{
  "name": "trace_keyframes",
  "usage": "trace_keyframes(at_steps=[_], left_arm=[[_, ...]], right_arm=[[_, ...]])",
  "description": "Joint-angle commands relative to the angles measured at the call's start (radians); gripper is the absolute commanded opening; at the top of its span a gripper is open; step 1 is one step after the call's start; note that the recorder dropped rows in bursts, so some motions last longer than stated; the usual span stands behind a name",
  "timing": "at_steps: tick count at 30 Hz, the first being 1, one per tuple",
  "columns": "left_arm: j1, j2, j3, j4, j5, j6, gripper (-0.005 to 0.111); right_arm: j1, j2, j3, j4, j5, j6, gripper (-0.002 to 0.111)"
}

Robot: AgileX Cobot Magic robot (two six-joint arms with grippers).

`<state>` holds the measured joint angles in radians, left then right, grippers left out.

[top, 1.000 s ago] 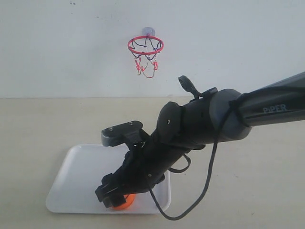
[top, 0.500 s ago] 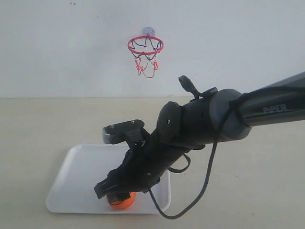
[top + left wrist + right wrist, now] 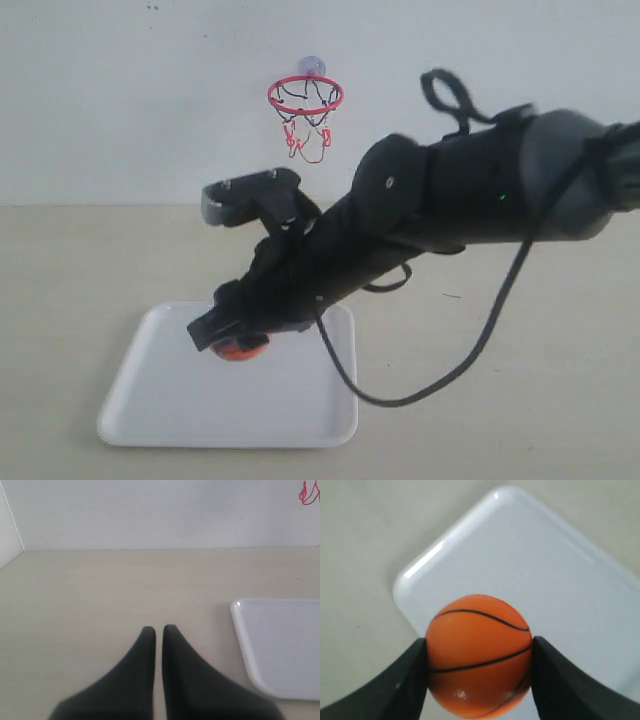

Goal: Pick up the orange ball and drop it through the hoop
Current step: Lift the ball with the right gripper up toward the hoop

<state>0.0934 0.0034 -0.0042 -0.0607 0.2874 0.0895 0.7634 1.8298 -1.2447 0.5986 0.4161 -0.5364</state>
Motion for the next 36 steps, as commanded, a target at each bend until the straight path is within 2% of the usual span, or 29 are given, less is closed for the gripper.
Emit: trace_keyframes(at_steps=[1,5,12,16,19,20,24,26,28,32,36], left_arm=[[0.004,-0.003,0.004,-0.007,0.001,0.002,0.004],[0.004,-0.003,0.004,-0.007,0.001,0.002,0.004],[0.004,-0.003,0.004,-0.007,0.001,0.002,0.004],[0.004,-0.003,0.004,-0.007,0.001,0.002,0.004],[0.004,-0.003,0.004,-0.007,0.001,0.002,0.004],[0.004,-0.003,0.004,-0.007,0.001,0.002,0.004],[0.004,-0.003,0.004,-0.007,0.001,0.002,0.004],[0.004,-0.003,0.004,-0.007,0.001,0.002,0.004],[0.004,-0.003,0.004,-0.007,0.001,0.002,0.004],[0.004,-0.003,0.004,-0.007,0.001,0.002,0.004],[0.004,-0.003,0.004,-0.007,0.001,0.002,0.004]], right_arm=[[-0.051,-0.122,-0.005,-0.077,0.010,-0.020,0.001],[-0.156,-0.206,-0.005,-0.140,0.053,0.000,0.001],[-0.346,-0.254,-0.005,-0.140,0.204,0.013,0.001],[-0.374,-0.250,-0.005,-0.145,0.200,0.013,0.001],[-0.376,-0.230,-0.005,-0.197,0.099,0.040,0.001],[-0.394,-0.195,-0.005,-0.217,-0.003,0.086,-0.001],[-0.458,-0.052,-0.014,-0.044,-0.262,0.167,0.000],[-0.476,0.037,-0.100,-0.005,-0.216,0.158,0.000],[-0.476,0.135,-0.262,0.035,-0.112,0.094,0.000],[-0.476,0.258,-0.557,0.185,0.005,-0.267,0.000],[-0.476,0.339,-0.733,0.254,0.071,-0.418,0.000]])
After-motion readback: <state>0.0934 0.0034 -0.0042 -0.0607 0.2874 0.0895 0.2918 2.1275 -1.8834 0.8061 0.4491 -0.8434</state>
